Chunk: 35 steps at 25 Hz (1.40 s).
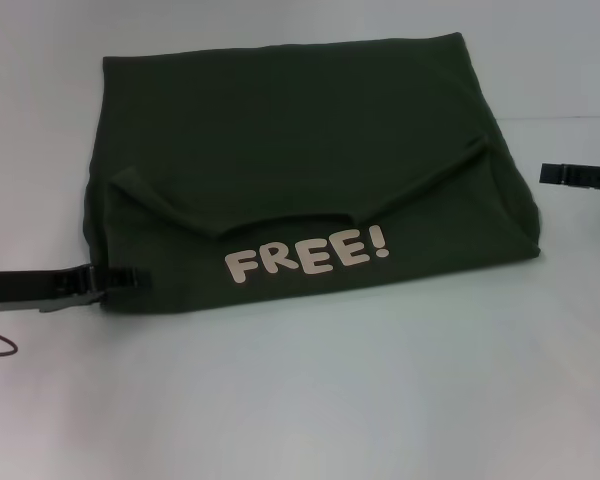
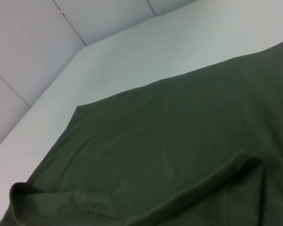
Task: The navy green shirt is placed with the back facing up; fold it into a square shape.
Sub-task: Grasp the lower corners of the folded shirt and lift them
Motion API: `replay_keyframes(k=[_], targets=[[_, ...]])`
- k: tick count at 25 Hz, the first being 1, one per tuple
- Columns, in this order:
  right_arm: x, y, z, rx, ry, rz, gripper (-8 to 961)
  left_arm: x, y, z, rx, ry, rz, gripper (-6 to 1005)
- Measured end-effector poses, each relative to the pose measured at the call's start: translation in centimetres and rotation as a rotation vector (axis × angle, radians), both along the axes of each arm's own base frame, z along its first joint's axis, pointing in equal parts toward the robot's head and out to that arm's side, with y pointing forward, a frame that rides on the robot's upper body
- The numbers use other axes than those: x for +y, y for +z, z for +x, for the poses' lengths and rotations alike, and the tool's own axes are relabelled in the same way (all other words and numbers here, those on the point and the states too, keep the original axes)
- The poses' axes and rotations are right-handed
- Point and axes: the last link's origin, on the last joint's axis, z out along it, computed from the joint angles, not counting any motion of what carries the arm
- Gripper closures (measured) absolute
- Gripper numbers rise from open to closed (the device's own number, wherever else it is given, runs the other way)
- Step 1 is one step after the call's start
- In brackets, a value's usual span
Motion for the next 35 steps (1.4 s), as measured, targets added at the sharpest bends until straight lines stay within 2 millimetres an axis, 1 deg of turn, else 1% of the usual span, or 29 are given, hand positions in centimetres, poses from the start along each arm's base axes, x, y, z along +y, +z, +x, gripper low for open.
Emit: replay_keyframes(k=[9, 15, 18, 23, 29, 35], targets=[[-0.18, -0.03, 0.08, 0.009, -0.007, -0.006, 245, 0.03, -0.42, -0.64, 0.051, 0.015, -0.003, 484], [-0.25, -0.02, 0.10, 0.016, -0.015, -0.009, 245, 0.22, -0.44, -0.66, 0.056, 0.026, 0.004, 727], [-0.25, -0.02, 0.10, 0.017, -0.014, -0.009, 245, 0.28, -0.50, -0.34, 0.051, 0.018, -0.010, 955], [-0.22, -0.01, 0.06, 0.016, -0.013, -0.010, 246, 0.31, -0.52, -0.31, 0.044, 0.034, -0.012, 966], [-0.22, -0.04, 0.02, 0.016, -0.011, -0.012, 246, 0.13, -0.62, -0.31, 0.039, 0.048, -0.028, 950], [-0.34, -0.06, 0.08, 0.018, -0.012, -0.015, 246, 0.21, -0.55, -0.33, 0.041, 0.054, -0.024, 873]])
